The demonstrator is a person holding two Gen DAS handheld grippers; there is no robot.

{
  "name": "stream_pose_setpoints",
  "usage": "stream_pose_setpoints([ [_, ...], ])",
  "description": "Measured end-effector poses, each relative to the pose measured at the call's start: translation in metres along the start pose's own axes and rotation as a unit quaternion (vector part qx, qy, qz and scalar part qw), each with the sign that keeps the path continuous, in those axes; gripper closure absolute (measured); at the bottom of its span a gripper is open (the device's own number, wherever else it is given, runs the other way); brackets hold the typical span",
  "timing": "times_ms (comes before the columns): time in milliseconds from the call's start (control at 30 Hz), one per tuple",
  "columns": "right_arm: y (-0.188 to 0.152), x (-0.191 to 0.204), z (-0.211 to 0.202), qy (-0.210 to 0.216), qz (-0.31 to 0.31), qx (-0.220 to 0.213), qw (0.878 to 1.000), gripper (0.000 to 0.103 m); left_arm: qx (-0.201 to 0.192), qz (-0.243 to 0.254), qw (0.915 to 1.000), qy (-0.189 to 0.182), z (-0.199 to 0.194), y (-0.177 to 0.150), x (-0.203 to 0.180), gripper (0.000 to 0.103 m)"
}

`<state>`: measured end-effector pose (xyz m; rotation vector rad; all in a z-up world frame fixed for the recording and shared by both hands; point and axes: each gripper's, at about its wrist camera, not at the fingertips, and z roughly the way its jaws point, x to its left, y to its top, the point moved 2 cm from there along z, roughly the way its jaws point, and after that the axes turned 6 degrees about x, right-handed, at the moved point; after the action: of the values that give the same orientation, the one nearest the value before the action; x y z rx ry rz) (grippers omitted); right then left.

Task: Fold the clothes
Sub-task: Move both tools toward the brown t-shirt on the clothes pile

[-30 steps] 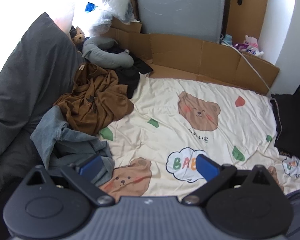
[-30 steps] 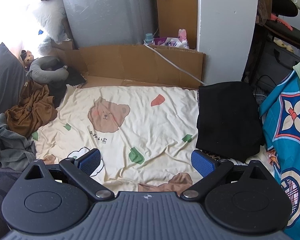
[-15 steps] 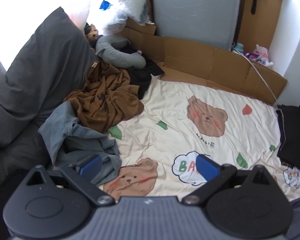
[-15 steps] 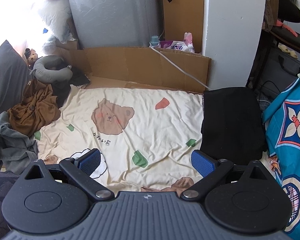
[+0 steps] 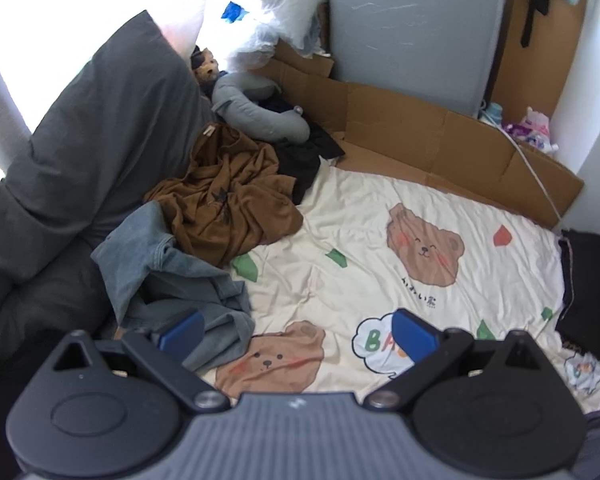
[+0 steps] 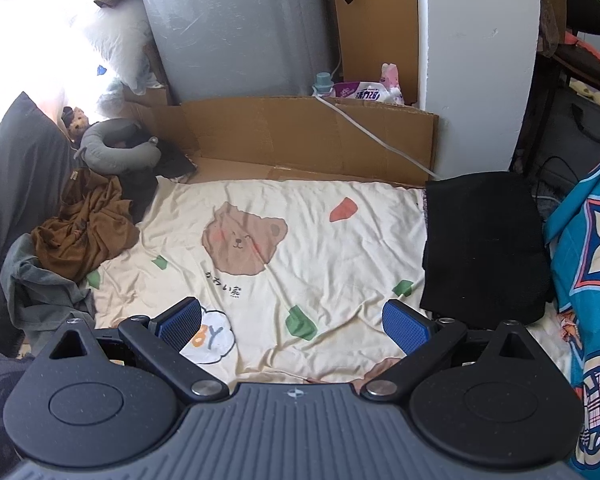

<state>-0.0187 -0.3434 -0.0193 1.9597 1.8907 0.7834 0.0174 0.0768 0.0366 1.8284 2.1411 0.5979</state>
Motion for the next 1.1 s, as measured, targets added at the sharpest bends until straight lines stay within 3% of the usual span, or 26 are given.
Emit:
stream_pose_setpoints([
  [133, 0.003, 0.002, -0.001, 0.016, 0.007, -0.008, 1.000, 0.003, 0.000, -0.022, 0.9998, -0.002, -0.006, 0.005, 0.014, 0.002],
  [400, 0.012, 0.006, -0.012, 0.056, 0.006, -0.065, 0.996, 0.003, -0.003, -0.058, 0.9983, 0.005, -0.016, 0.014, 0.041, 0.002],
  [700, 0.009, 0.002, 0.001, 0.113, -0.006, -0.072, 0.991, 0.004, -0.011, -0.082, 0.9962, 0.026, -0.019, 0.024, 0.077, 0.005],
  [800, 0.008, 0.003, 0.010, 0.116, 0.001, -0.064, 0.991, 0.004, -0.017, -0.096, 0.9945, 0.037, -0.017, 0.031, 0.092, 0.005],
  [900, 0.010, 0.008, 0.017, 0.120, 0.001, -0.071, 0.990, 0.004, -0.020, -0.117, 0.9926, 0.025, -0.012, 0.038, 0.111, 0.005],
  [1100, -0.004, 0.018, 0.037, 0.115, -0.036, -0.065, 0.991, 0.005, -0.024, -0.113, 0.9932, 0.017, 0.005, 0.053, 0.135, 0.008],
])
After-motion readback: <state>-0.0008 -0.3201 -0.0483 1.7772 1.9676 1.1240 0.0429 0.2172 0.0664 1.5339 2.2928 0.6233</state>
